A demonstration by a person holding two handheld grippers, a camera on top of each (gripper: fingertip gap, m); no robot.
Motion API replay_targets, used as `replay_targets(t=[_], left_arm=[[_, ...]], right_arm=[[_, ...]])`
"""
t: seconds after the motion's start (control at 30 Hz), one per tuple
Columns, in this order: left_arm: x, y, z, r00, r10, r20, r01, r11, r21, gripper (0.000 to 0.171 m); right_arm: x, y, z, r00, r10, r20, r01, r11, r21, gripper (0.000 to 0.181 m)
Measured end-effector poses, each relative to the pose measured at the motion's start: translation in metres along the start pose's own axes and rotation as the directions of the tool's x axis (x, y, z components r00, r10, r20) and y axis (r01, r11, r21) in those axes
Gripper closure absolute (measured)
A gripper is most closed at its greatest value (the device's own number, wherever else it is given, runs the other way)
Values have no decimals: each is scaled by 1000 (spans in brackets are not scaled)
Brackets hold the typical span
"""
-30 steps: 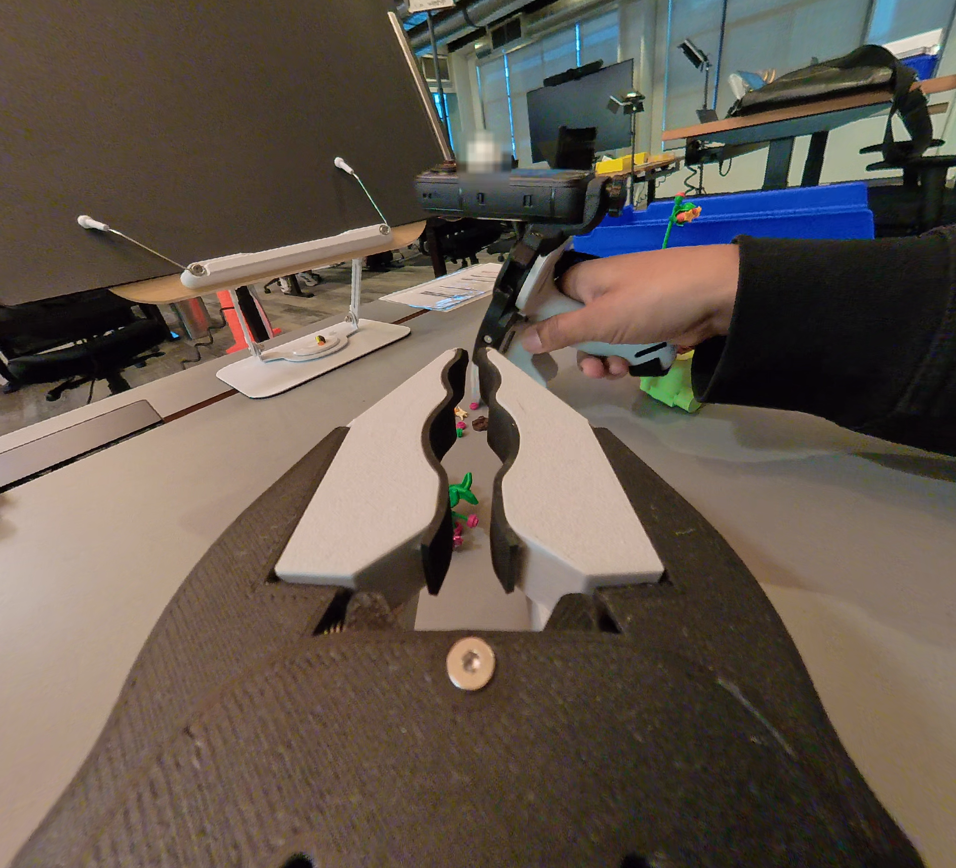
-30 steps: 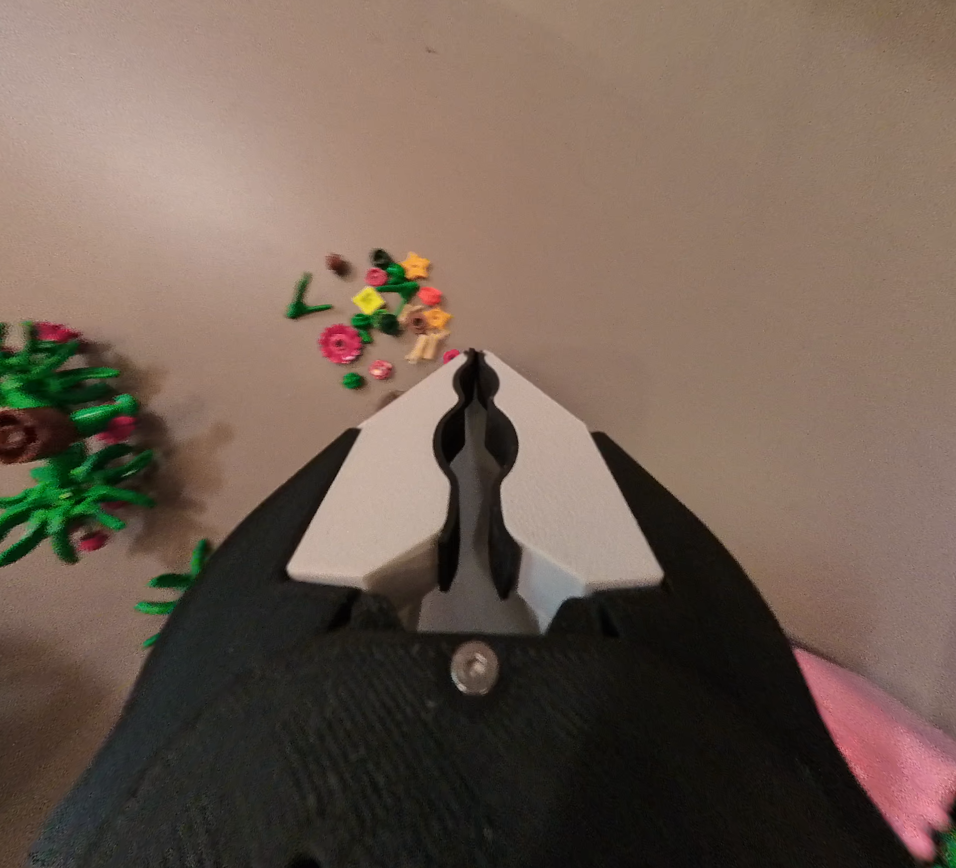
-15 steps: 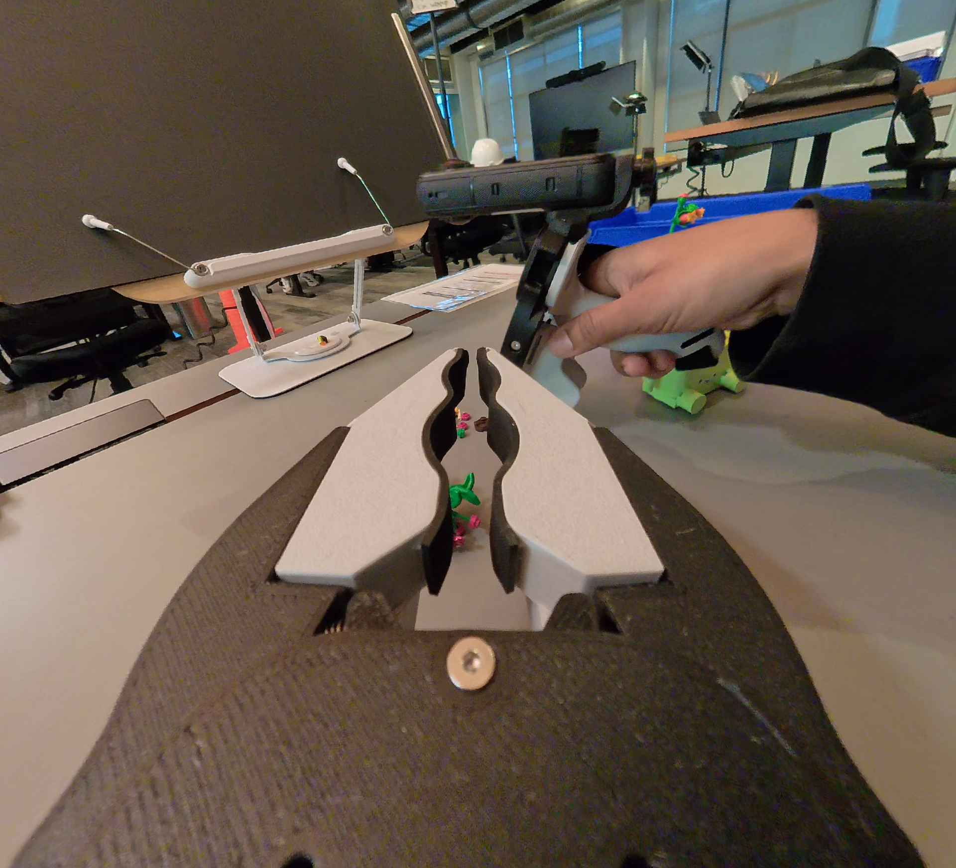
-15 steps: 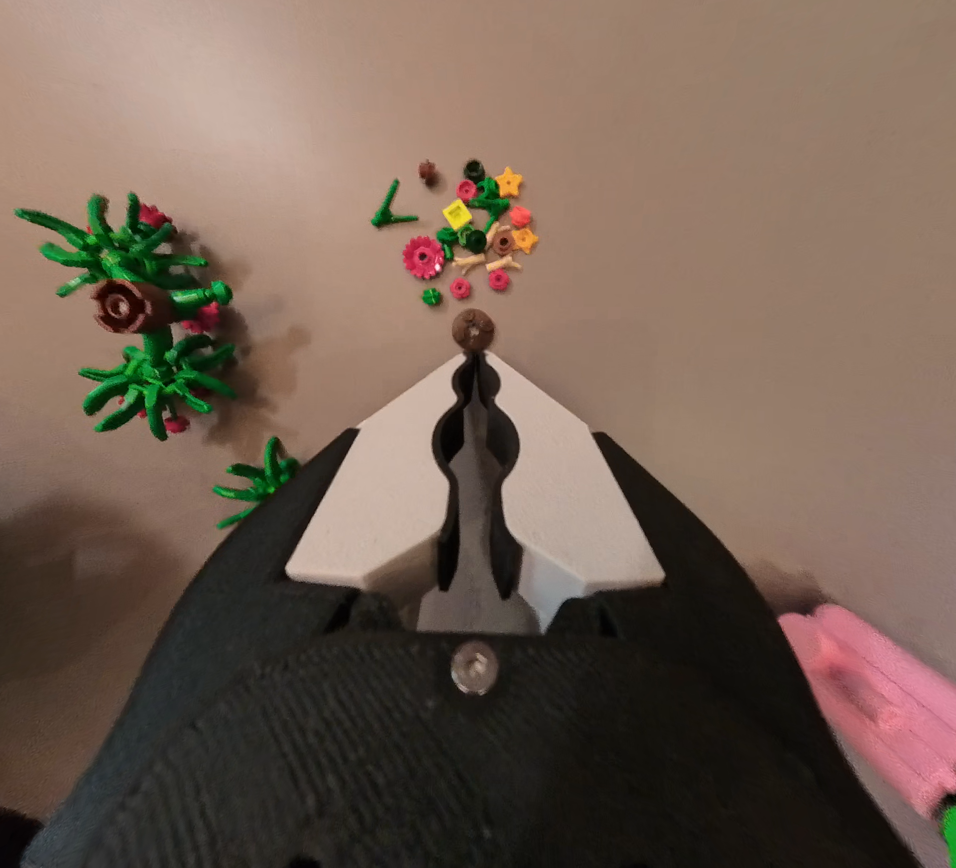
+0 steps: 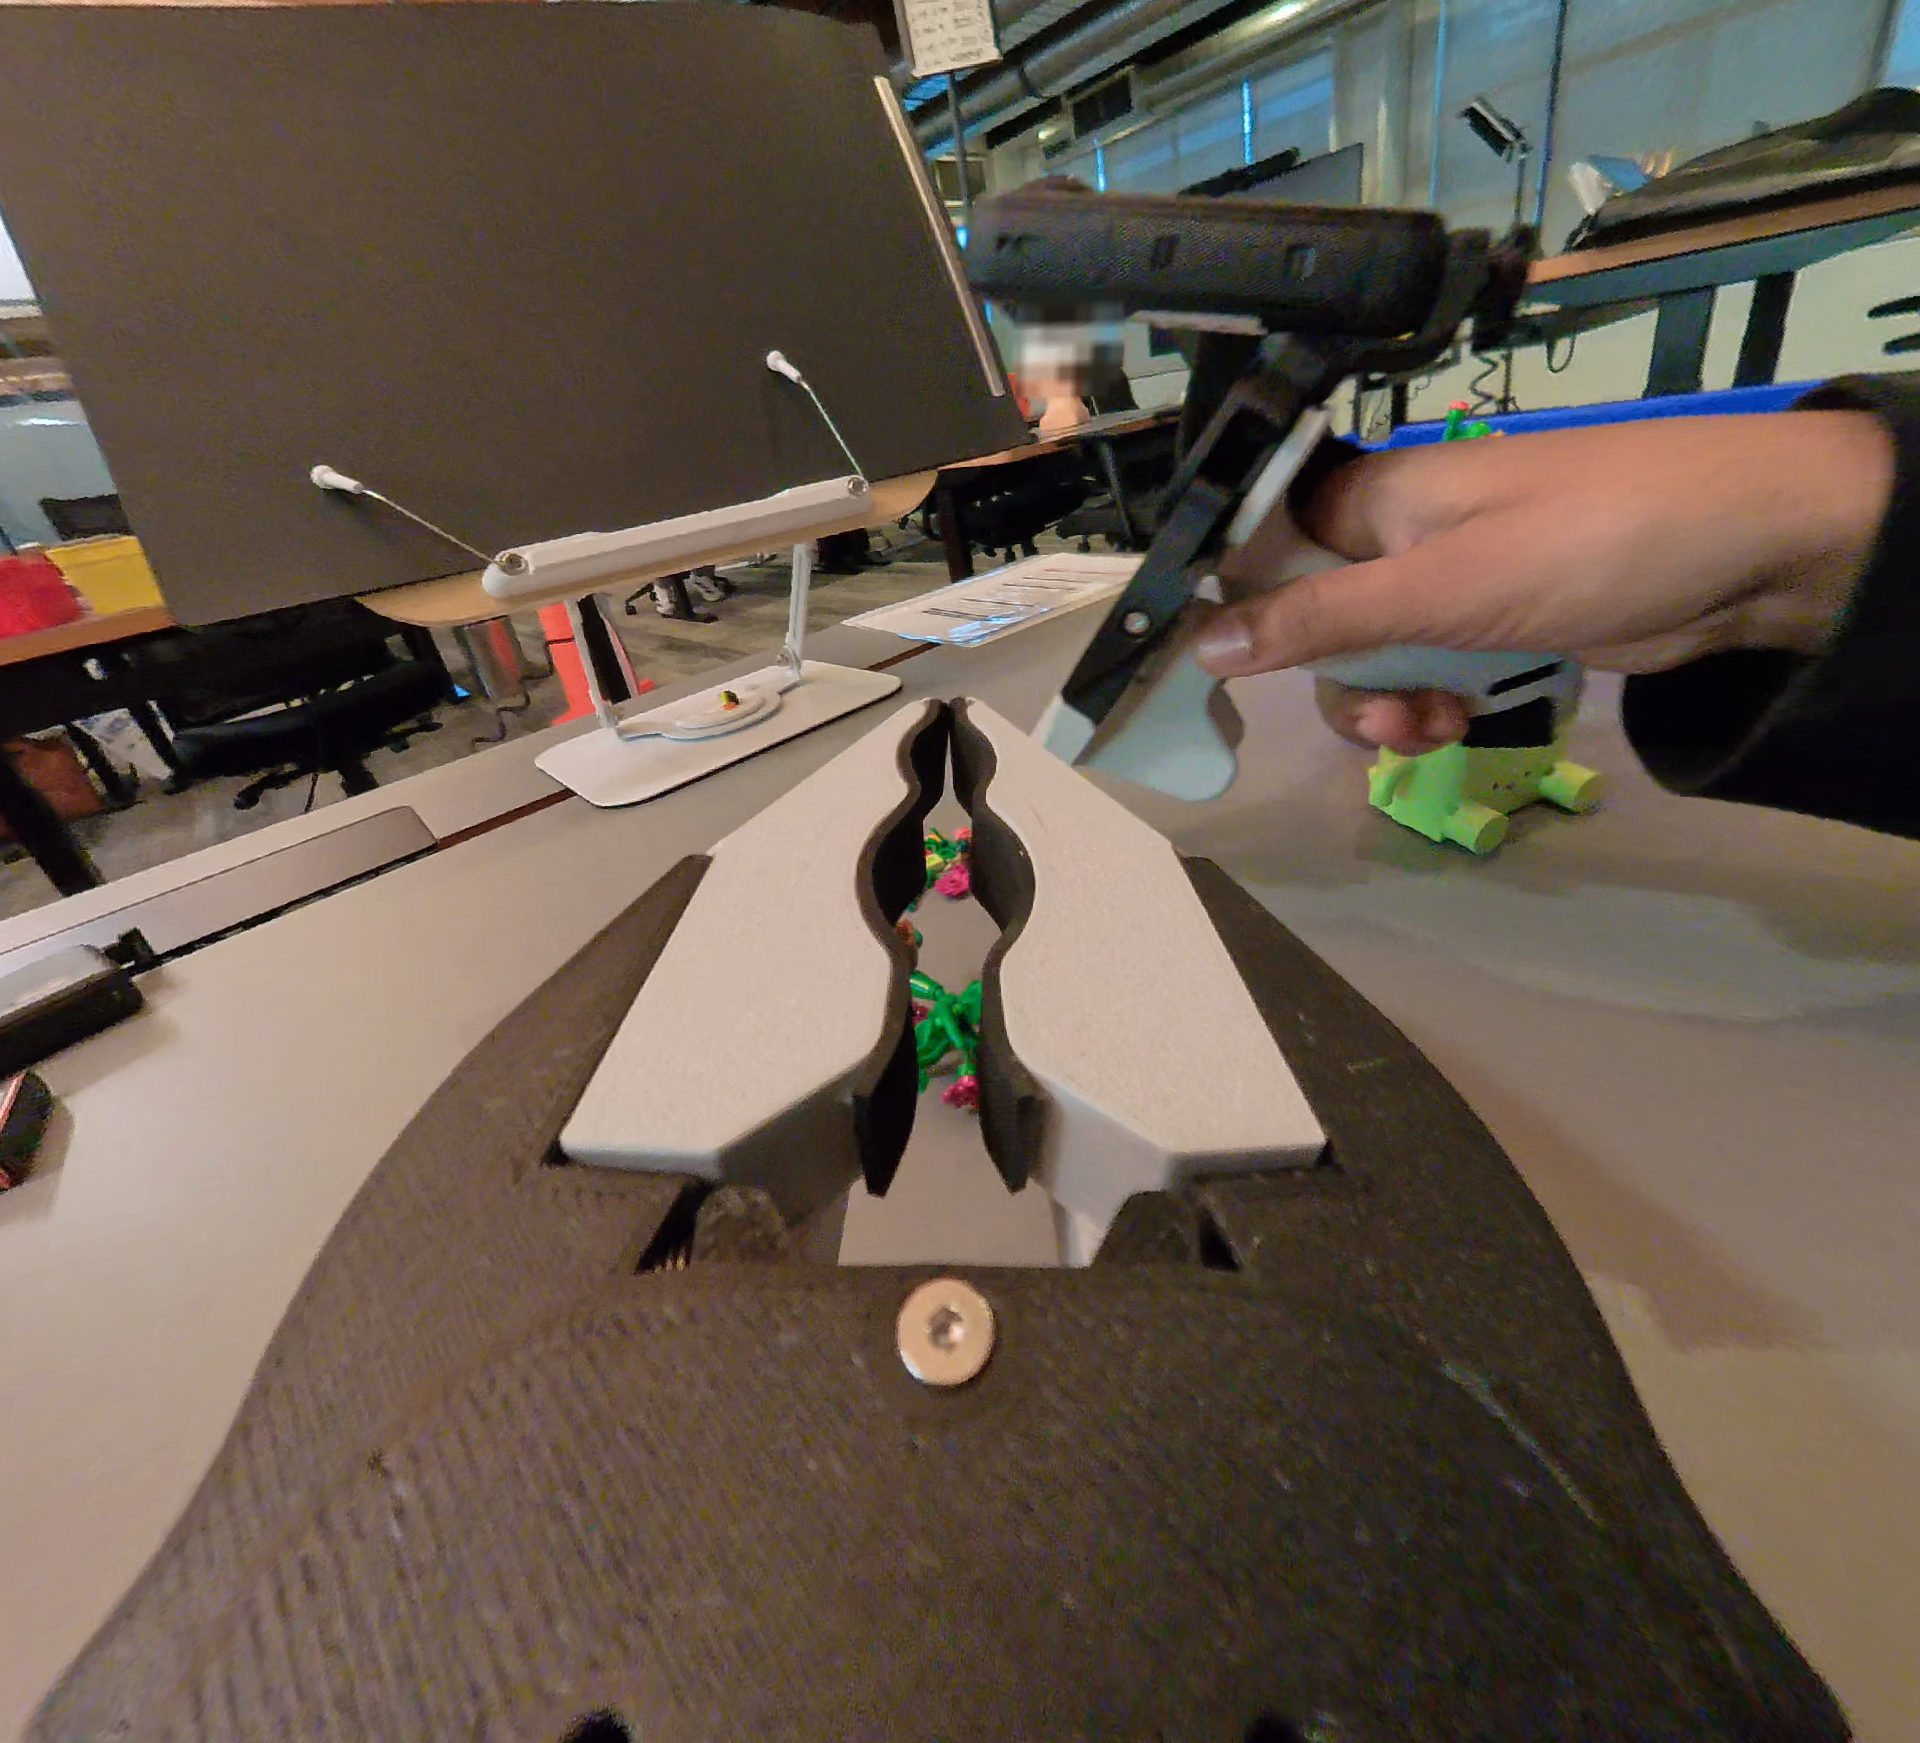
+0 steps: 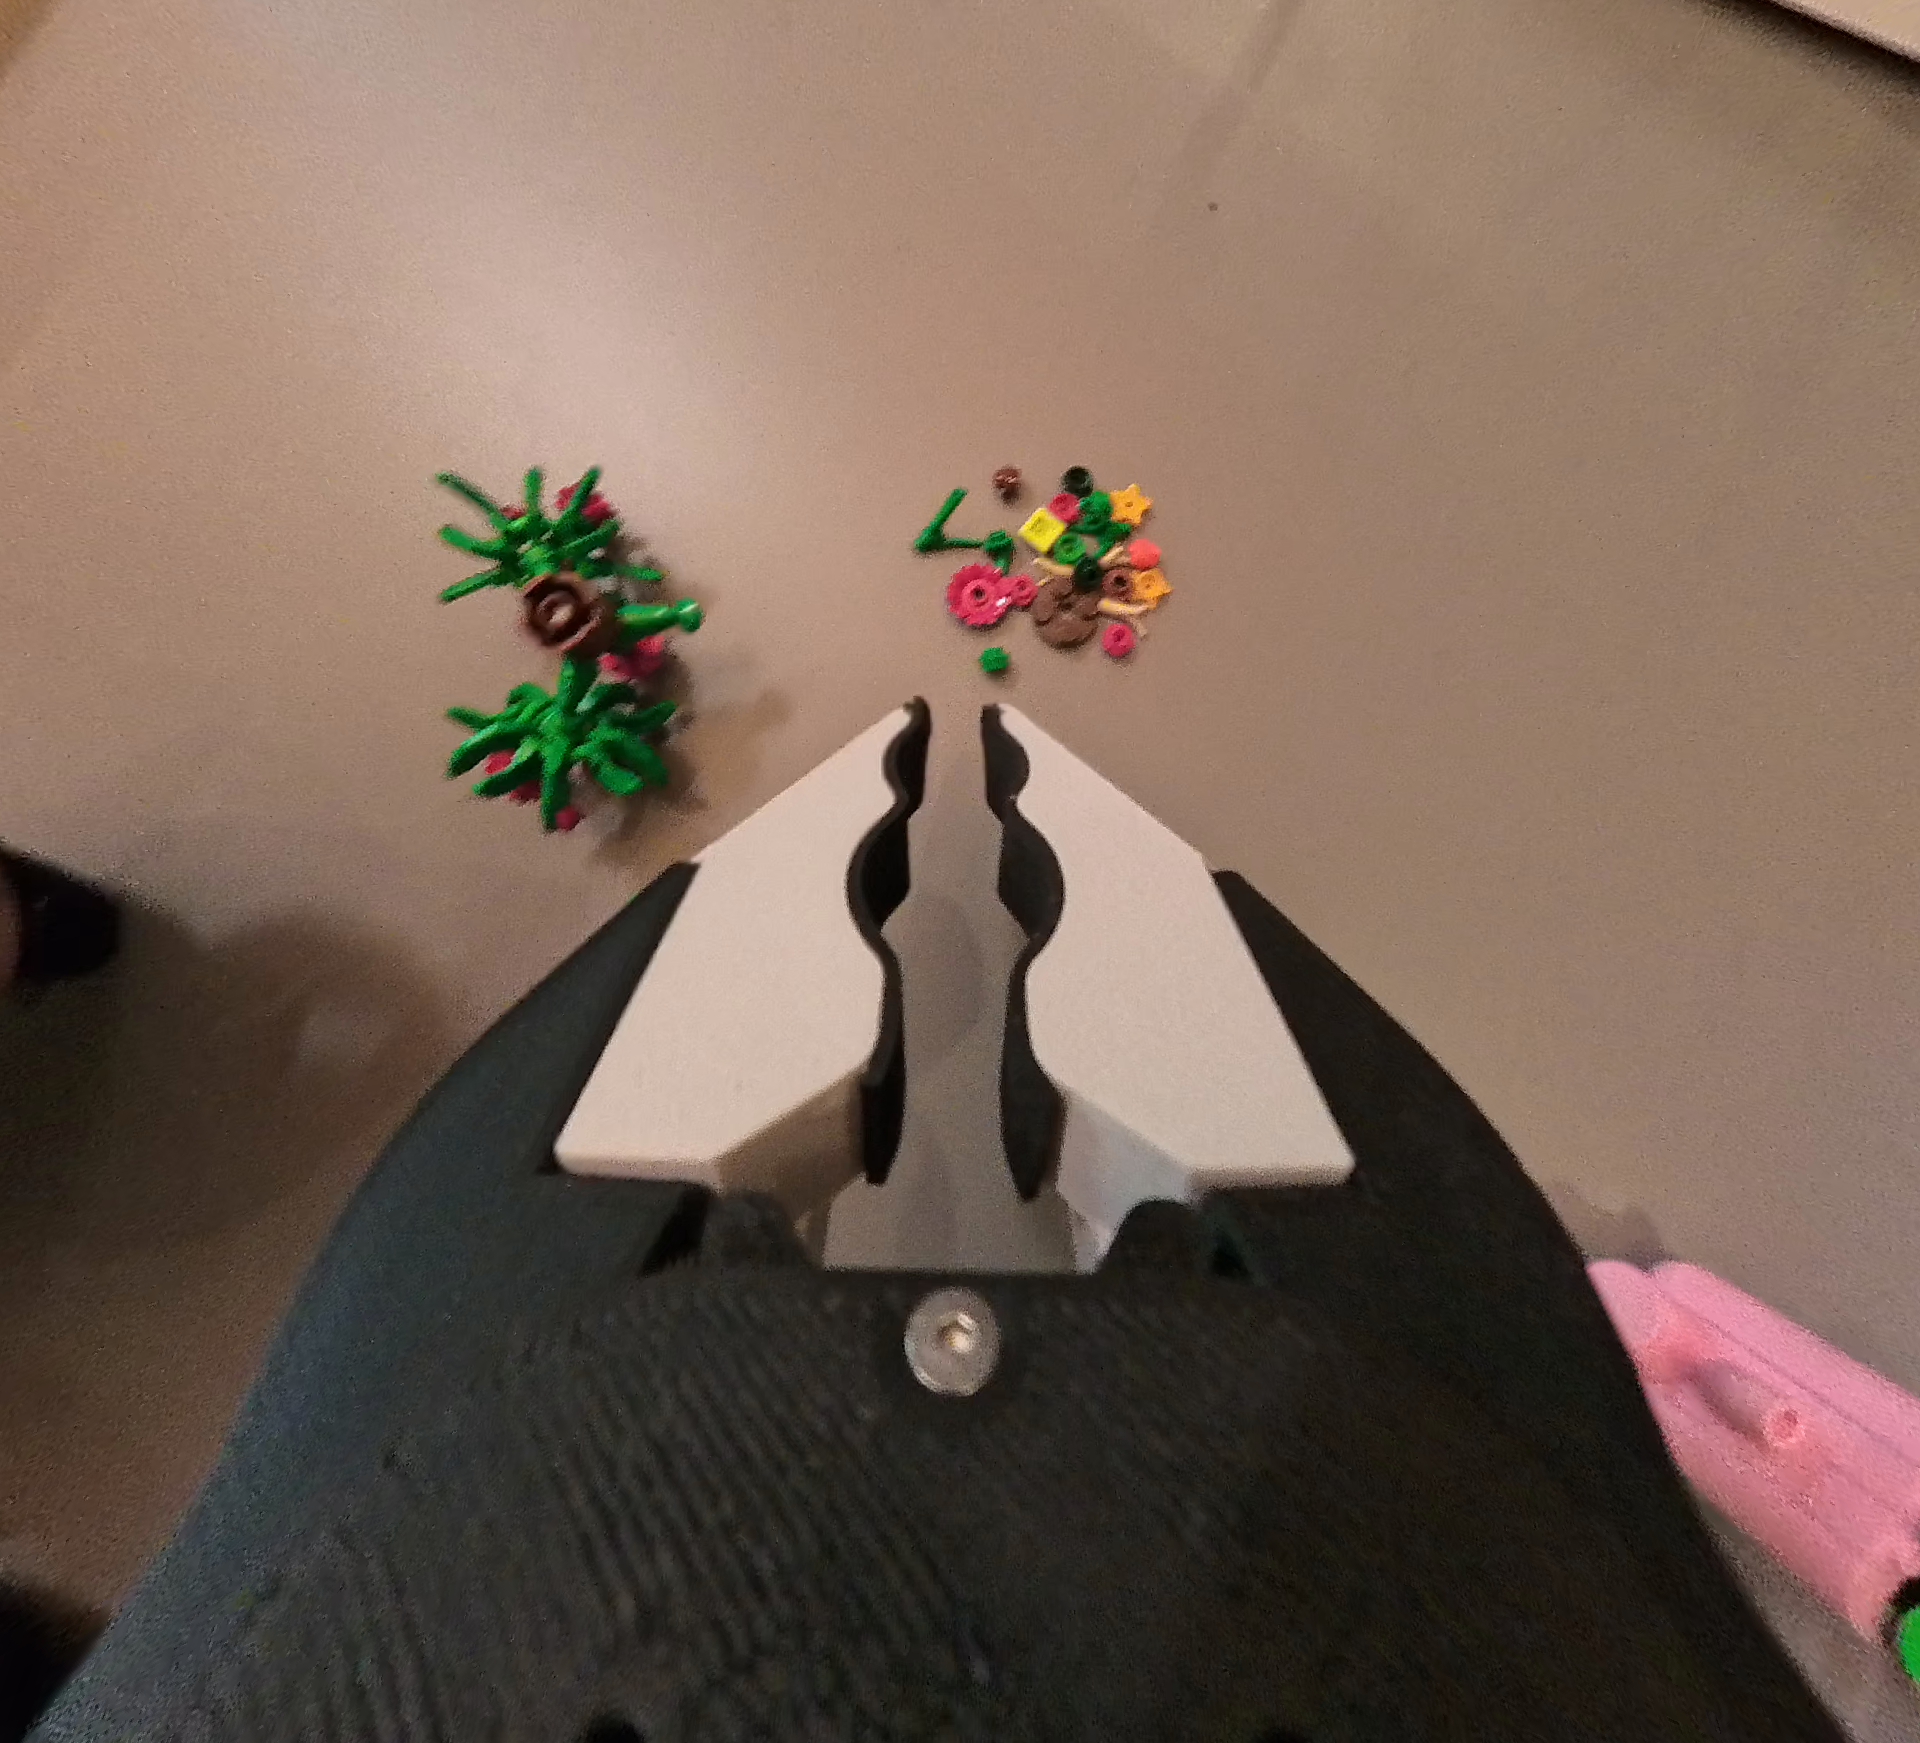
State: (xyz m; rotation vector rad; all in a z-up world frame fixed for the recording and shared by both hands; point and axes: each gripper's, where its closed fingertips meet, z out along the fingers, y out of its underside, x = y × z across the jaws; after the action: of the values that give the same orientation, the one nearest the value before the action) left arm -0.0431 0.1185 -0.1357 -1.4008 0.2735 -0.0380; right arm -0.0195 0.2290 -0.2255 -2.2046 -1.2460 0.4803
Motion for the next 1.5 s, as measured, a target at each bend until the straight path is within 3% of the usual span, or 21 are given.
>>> replay_targets(t=[0.23,0.43,0.73,0.87,1.0,1.1,1.13,1.2,1.27,1.33,1.43,1.5], left_arm=[[-15,1,-1,994,-104,32,104,995,7,171],[-27,1,-3,980,-192,48,191,981,23,171],[-31,2,-4,974,-220,55,219,975,30,171],[-34,2,-4,966,-253,54,251,967,37,171],[-41,3,-6,948,-315,51,312,949,50,171],[-30,4,-4,924,-379,-44,380,925,21,169],[-18,3,-3,888,-443,-122,444,896,-19,165],[6,4,3,744,-623,-242,607,781,-145,140],[24,8,6,588,-754,-294,704,656,-272,118],[38,10,7,474,-821,-318,741,567,-360,108],[55,11,5,396,-849,-351,729,523,-442,119],[62,13,4,385,-849,-362,710,523,-471,141]], right_arm=[[-44,28,-29,982,-106,157,97,993,62,156],[-62,60,-27,975,-181,129,172,982,80,154],[-60,65,-7,982,-157,101,146,984,103,119],[-62,63,-4,978,-182,98,171,978,117,133],[-59,63,-9,974,-214,70,203,969,142,135],[-60,48,-27,962,-274,23,256,924,285,135],[-63,40,-38,951,-308,-1,288,890,354,135],[-70,26,-62,921,-384,-71,370,799,474,135],[-76,17,-81,879,-451,-157,459,708,536,135],[-83,14,-91,834,-505,-222,534,637,556,136],[-94,17,-97,771,-571,-281,616,559,555,136],[-99,18,-99,739,-596,-315,653,517,553,135]])
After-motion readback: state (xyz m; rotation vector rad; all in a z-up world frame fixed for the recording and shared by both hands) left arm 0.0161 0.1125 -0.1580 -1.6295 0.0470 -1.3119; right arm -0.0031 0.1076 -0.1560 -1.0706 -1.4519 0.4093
